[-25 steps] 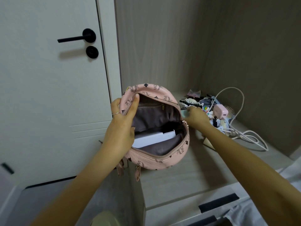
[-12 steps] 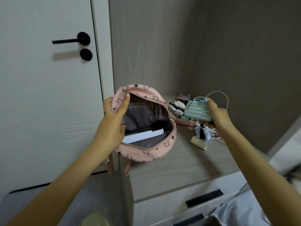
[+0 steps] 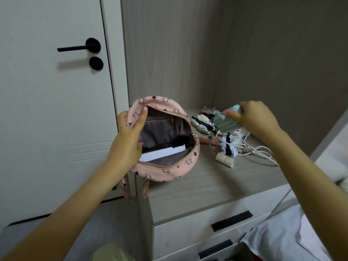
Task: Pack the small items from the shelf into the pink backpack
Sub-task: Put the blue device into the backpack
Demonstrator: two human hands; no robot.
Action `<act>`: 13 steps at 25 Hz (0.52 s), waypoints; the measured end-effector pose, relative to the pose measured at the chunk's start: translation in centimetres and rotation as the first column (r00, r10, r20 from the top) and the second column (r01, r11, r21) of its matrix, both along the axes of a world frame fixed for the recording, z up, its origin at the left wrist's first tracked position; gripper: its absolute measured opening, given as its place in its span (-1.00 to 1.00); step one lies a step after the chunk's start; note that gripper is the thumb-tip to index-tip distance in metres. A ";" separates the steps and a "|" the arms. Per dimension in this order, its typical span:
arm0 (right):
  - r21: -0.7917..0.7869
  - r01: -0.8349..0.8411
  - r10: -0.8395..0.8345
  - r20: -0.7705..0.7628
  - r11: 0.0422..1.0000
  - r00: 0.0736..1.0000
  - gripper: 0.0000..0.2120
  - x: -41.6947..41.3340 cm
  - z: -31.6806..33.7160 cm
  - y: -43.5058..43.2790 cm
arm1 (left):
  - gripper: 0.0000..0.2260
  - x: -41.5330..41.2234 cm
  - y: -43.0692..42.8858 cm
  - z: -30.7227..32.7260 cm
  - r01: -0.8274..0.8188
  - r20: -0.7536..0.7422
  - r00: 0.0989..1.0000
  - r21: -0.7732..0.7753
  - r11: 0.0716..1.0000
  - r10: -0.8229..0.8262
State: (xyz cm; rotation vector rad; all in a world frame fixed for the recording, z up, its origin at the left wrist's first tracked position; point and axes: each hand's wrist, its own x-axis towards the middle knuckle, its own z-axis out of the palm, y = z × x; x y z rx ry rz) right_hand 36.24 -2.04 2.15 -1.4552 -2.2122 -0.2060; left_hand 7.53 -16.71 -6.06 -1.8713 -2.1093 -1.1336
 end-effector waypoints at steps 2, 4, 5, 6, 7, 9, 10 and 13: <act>0.025 -0.048 0.052 -0.190 0.999 0.981 -0.50 0.3 0.1 -0.2 | -0.11 0.0 0.0 0.0 0.002 0.014 1.000 0.002 1.000 -0.002; -0.036 -0.143 0.115 -0.419 0.989 0.901 -0.52 0.1 -0.1 -0.6 | -0.11 0.0 0.0 -0.1 -0.004 0.013 1.000 0.008 1.000 0.004; -0.072 -0.182 0.123 -0.499 0.981 0.858 -0.51 0.0 -0.2 -0.7 | -0.11 0.0 0.0 -0.1 -0.006 0.008 1.000 0.013 1.000 0.006; -0.101 -0.196 0.112 -0.537 0.975 0.836 -0.48 -0.1 -0.3 -0.6 | -0.12 0.0 0.0 -0.1 -0.004 -0.001 1.000 0.019 1.000 0.004; -0.131 -0.180 0.085 -0.530 0.975 0.844 -0.43 -0.2 -0.1 -0.4 | -0.13 -0.1 0.0 -0.1 -0.004 -0.007 1.000 0.023 1.000 0.004; -0.214 -0.092 -0.001 -0.397 0.973 0.918 -0.33 -0.1 0.6 0.1 | -0.13 0.0 -0.1 -0.1 -0.002 -0.005 1.000 0.021 1.000 0.002; -0.251 -0.037 -0.034 -0.270 0.967 0.962 -0.33 0.0 1.2 0.2 | -0.12 0.0 -0.1 -0.1 0.000 0.000 1.000 0.020 1.000 0.000; -0.225 0.086 -0.038 0.213 0.970 0.976 -0.39 -0.3 3.0 0.2 | -0.12 0.2 -0.1 0.2 -0.010 0.001 1.000 0.017 1.000 0.010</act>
